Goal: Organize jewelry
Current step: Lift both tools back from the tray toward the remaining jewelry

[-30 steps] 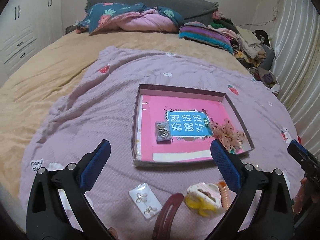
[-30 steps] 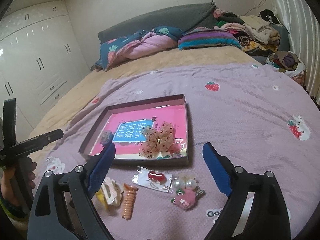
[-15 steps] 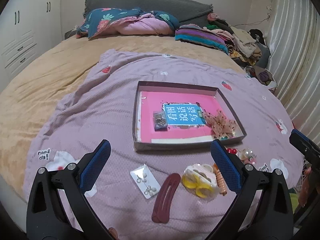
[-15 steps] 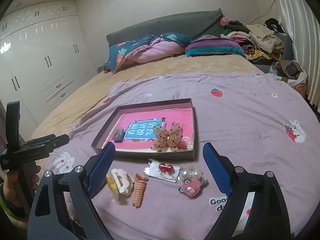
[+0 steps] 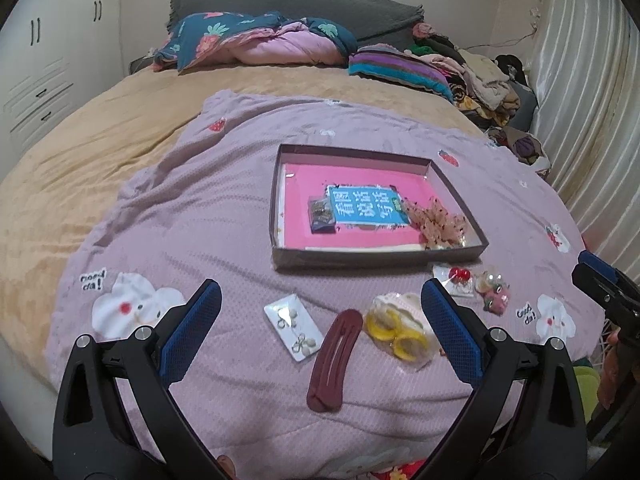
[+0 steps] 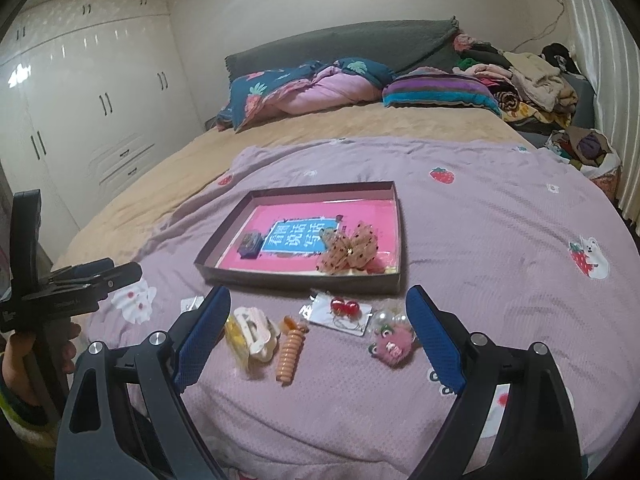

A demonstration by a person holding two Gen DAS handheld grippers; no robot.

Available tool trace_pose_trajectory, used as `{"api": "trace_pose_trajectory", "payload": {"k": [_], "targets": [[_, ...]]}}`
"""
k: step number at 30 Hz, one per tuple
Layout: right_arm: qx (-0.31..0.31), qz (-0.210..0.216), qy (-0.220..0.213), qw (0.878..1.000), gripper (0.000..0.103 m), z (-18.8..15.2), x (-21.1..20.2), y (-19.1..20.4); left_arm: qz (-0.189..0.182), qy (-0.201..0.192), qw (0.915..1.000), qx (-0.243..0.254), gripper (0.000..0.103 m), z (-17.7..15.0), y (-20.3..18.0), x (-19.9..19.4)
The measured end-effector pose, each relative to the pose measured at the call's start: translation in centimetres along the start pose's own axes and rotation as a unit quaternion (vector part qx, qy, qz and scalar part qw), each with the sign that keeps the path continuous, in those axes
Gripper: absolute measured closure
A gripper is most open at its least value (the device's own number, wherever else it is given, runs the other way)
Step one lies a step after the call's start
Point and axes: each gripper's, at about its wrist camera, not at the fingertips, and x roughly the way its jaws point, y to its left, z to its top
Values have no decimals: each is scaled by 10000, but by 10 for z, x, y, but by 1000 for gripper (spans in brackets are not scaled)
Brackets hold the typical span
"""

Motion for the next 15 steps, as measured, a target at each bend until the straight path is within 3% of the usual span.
{"api": "trace_pose_trajectory", "payload": {"k": [15], "targets": [[-324, 86, 349, 9988, 14, -26, 3, 23, 47, 184, 9998, 31, 9, -32, 10, -4]]}}
